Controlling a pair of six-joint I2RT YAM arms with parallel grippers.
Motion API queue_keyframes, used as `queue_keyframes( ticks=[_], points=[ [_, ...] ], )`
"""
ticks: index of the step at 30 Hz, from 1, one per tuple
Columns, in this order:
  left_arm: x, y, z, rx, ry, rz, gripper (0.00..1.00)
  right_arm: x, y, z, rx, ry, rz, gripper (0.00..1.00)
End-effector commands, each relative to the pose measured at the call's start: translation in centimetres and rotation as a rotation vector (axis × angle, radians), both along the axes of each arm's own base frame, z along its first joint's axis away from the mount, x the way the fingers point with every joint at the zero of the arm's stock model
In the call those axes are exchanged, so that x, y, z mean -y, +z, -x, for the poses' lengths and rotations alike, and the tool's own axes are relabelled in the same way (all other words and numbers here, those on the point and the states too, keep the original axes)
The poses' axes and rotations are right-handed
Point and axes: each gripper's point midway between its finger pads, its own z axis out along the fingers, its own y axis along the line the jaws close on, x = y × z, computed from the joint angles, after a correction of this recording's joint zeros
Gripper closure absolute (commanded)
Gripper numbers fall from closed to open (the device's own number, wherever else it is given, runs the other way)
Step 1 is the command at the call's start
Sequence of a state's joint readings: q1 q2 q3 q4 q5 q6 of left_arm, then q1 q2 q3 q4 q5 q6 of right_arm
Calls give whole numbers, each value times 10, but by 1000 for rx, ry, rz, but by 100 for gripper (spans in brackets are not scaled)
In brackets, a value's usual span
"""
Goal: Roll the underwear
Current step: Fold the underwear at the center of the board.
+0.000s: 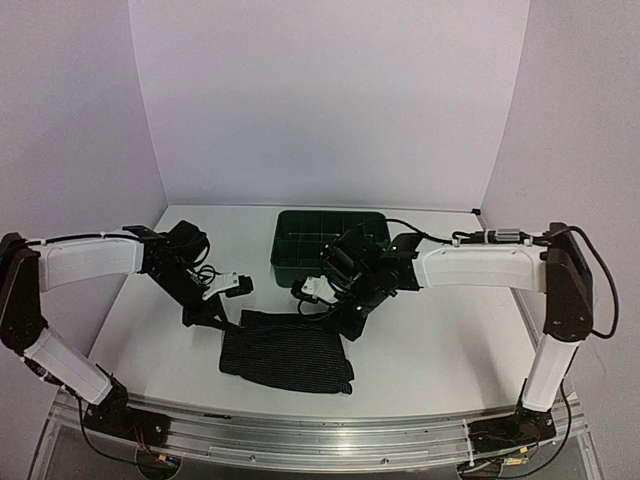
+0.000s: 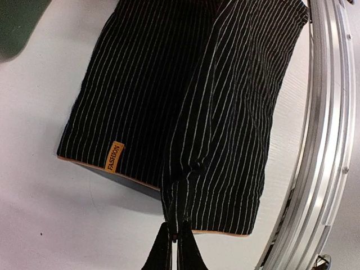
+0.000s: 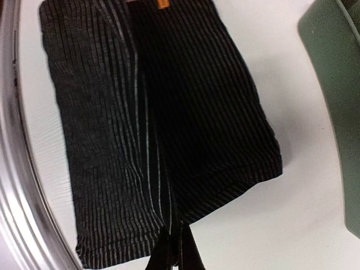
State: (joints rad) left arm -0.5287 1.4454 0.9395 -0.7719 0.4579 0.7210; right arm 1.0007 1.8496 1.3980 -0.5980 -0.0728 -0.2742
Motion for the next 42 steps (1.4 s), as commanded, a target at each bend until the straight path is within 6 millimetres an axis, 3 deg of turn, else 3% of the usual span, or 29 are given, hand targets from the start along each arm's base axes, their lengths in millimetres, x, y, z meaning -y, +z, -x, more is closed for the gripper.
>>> queue_keyframes(
  ticks=[1,4,7,19,27,29,32,35,38,42],
  points=[
    [19,9,-40,-15,104,35,100,0,-7,-41,37,-53,31,100],
    [16,8,-64,-29,177,21,100,4,-11,-58,39,-94,37,100],
    [12,1,-75,-48,218,7,100,8,-16,-68,27,-116,35,100],
    [14,-33,-99,-46,257,-48,100,9,-41,-86,-1,-141,56,100],
    [10,-44,-98,-48,268,-69,100,11,-53,-95,-4,-192,76,100],
    [10,-45,-99,-50,275,-69,100,12,-54,-100,6,-217,83,85],
    [10,-45,-101,-47,290,-74,82,14,-46,-112,53,-266,88,62],
    [6,-38,-107,-19,314,-78,60,16,-24,-119,98,-313,63,55],
    [-2,-25,-115,28,347,-74,53,23,0,-119,126,-363,29,54],
    [-6,8,-124,132,366,-27,52,31,19,-100,113,-393,-25,53]
  ],
)
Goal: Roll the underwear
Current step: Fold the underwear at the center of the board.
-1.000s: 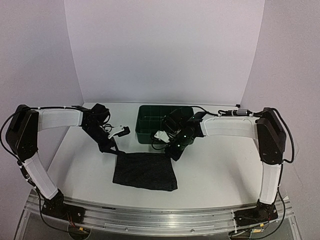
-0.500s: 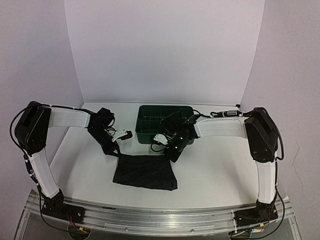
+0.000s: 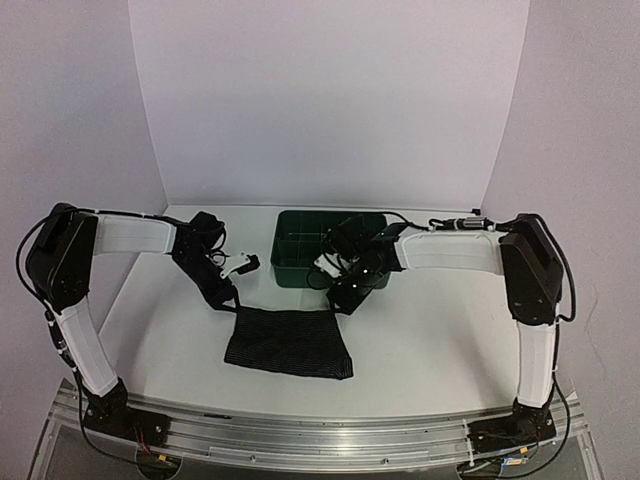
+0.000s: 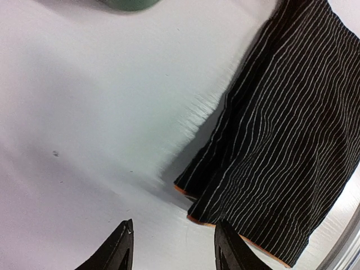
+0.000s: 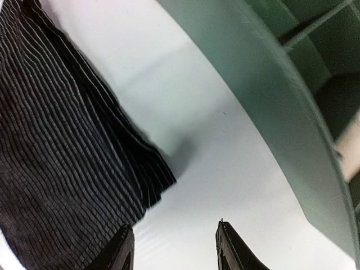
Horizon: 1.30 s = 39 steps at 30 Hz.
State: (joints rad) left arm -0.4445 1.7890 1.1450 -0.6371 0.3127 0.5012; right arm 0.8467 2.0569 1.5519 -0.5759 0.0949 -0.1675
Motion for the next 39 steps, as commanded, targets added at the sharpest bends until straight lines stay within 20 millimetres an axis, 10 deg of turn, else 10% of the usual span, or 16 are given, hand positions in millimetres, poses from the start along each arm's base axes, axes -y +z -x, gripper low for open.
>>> queue_keyframes(
  ticks=[1,4,9,18,31,39],
  points=[
    [3,62,-19,191,10,81,53,6,60,14,74,-63,-123,53],
    [24,83,11,223,-155,156,59,15,65,28,30,-170,-178,53],
    [42,61,49,299,-407,93,62,20,56,52,-174,-477,-292,55],
    [51,35,98,291,-729,107,44,-9,15,138,-34,22,-158,54],
    [21,-28,127,273,-912,-52,34,-2,-10,145,-51,-3,-155,53],
    [20,-31,130,242,-886,-48,37,8,-27,155,-83,45,-93,54]
  ],
)
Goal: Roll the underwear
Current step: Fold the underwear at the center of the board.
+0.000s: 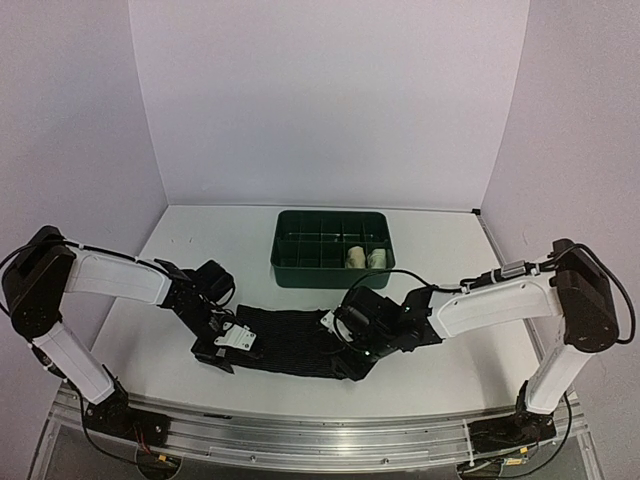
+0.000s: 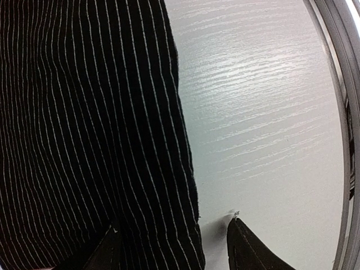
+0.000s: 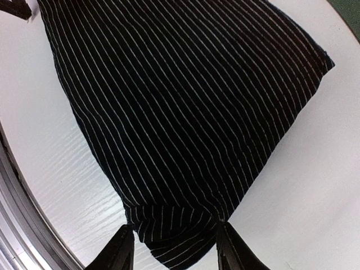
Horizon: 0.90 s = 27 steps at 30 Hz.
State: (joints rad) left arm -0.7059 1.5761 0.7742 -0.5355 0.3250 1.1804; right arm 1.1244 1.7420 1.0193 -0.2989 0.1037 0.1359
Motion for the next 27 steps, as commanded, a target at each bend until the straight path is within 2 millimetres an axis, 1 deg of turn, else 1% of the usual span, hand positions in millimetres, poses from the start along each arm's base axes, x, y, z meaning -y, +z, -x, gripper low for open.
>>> queue_keyframes(
  ticks=[1,3,6,9,14,19,23,27],
  points=[
    [0,1,-2,22,-1,7,37,6,-7,9,-5,74,35,54],
    [-1,0,-3,35,0,4,38,4,2,11,36,143,42,53],
    [-5,-2,-8,66,9,-15,40,-2,21,15,139,303,36,52],
    [-9,-5,-10,85,10,-31,41,-1,25,18,198,409,58,52],
    [-11,-5,-9,93,-1,-34,44,2,7,21,219,549,128,51],
    [-15,-4,-9,121,-11,-42,45,-2,-13,23,193,664,194,51],
    [-15,-1,-10,139,-7,-36,46,-1,-29,25,159,678,227,52],
    [-16,2,-14,155,4,-38,46,0,-36,23,151,659,246,54]
  ],
)
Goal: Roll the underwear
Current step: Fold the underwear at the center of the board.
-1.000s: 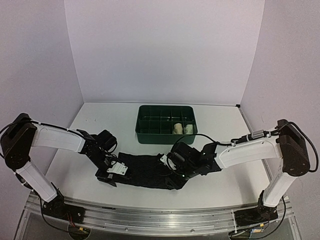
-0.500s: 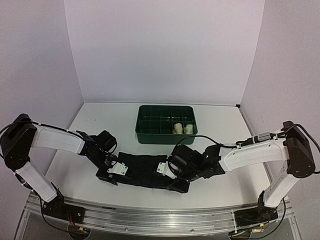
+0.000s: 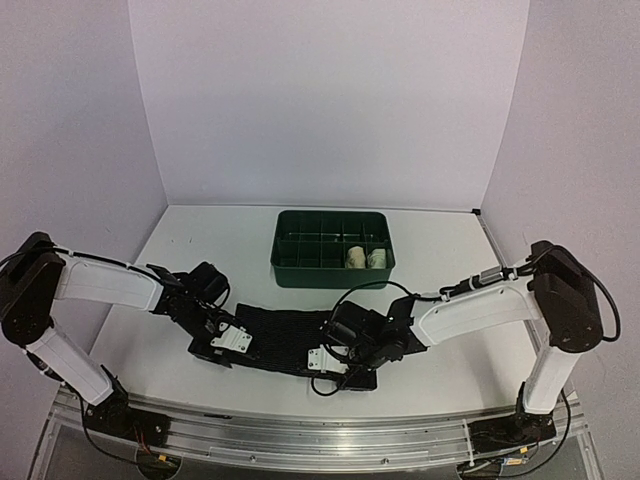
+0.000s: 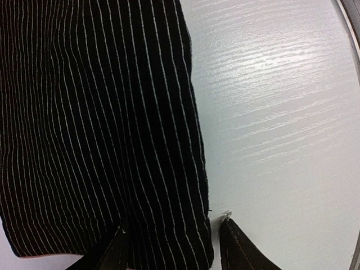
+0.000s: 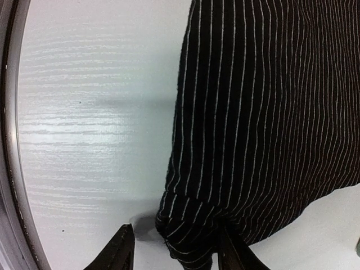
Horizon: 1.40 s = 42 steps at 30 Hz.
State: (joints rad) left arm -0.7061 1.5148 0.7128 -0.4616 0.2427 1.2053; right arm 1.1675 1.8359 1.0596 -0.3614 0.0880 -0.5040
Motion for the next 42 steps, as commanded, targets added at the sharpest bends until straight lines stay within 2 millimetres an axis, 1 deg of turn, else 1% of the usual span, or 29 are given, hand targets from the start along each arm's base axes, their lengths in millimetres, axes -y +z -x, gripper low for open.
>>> queue_keyframes(
  ticks=[1,3,6,8,10,12,14,17,20,22,26,32,35,37,39,42],
  points=[
    [-8,2,-5,44,11,-26,47,1,-8,-1,-5,9,42,56],
    [-10,4,-8,58,23,-26,49,3,-9,-2,1,-7,49,62],
    [-12,9,-14,74,38,-16,54,7,-10,-1,-5,-26,53,81],
    [-11,10,-16,81,41,-6,62,8,-10,-1,-7,-39,53,92],
    [-8,13,-17,81,47,10,73,7,-7,-1,-10,-47,44,99],
    [-3,16,-20,77,61,24,83,3,-2,-2,-13,-57,27,100],
    [0,19,-24,69,78,35,91,-1,6,-1,-19,-64,3,100],
    [4,25,-23,49,87,50,100,-6,19,1,-37,-78,-38,100],
    [3,31,-17,25,87,52,100,-7,37,7,-65,-101,-90,100],
    [1,38,-9,-8,80,54,100,-6,50,13,-96,-122,-124,100],
    [-4,49,17,-109,53,55,100,-2,72,37,-228,-146,-172,100],
    [-15,54,60,-336,53,23,100,4,96,78,-476,-180,-225,100],
    [-18,59,71,-432,69,13,100,6,98,91,-574,-195,-217,100],
    [-15,63,72,-492,95,22,100,6,93,92,-642,-225,-206,100],
    [-10,67,65,-562,138,37,100,6,87,84,-700,-267,-198,100],
    [-5,74,44,-647,227,70,100,7,77,68,-758,-319,-195,100]
  ],
)
